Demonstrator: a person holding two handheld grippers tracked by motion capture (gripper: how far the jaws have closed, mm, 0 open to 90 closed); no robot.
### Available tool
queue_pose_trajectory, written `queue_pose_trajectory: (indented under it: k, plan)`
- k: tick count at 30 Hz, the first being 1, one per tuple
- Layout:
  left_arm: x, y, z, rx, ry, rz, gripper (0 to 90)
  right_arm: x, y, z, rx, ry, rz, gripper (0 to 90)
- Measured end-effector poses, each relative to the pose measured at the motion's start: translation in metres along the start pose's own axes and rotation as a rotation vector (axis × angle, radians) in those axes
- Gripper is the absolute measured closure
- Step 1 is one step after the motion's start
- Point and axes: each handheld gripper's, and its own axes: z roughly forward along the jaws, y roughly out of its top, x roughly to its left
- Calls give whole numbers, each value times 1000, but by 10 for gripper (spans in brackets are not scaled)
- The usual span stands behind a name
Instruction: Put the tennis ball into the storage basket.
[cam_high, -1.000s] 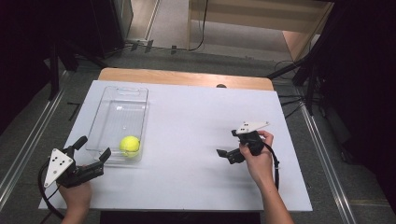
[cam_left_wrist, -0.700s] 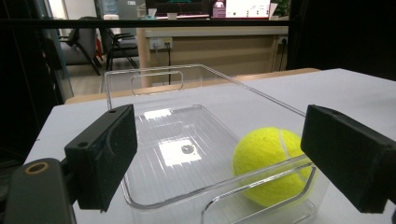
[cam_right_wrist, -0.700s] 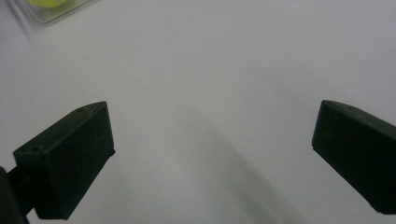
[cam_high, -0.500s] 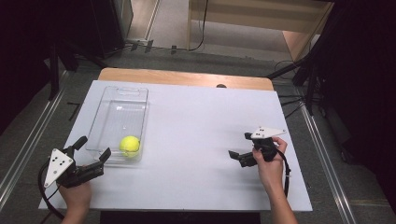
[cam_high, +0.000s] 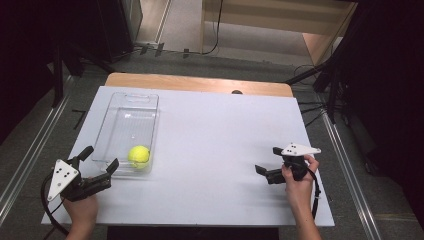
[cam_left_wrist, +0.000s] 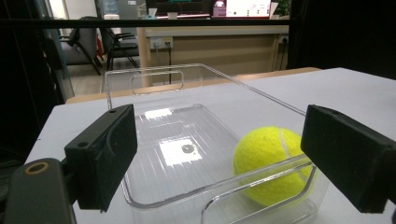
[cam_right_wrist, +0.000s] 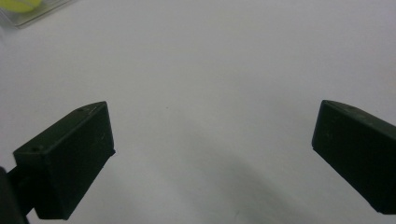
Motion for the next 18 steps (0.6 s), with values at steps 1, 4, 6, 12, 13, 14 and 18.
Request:
queue_pose_trajectory:
  k: [1, 4, 6, 12, 13, 14, 18]
  plan:
    - [0, 0, 0, 0, 0, 0, 113, -1, -2, -1, -8, -9, 7, 0]
    - [0, 0, 0, 4, 2, 2, 113, -3, -6, -5, -15, -14, 12, 0]
    - [0, 0, 0, 3, 3, 2, 113, -4, -9, -7, -24, -23, 18, 0]
    - [0, 0, 0, 1, 2, 2, 113, -9, -17, -14, -46, -36, 37, 0]
    - [0, 0, 0, 1, 2, 2, 113, -9, -19, -16, -47, -40, 40, 0]
    - [0, 0, 0, 1, 2, 3, 113, -9, -20, -17, -50, -44, 46, 0]
    - [0, 0, 0, 2, 2, 4, 113, -12, -26, -22, -68, -58, 52, 0]
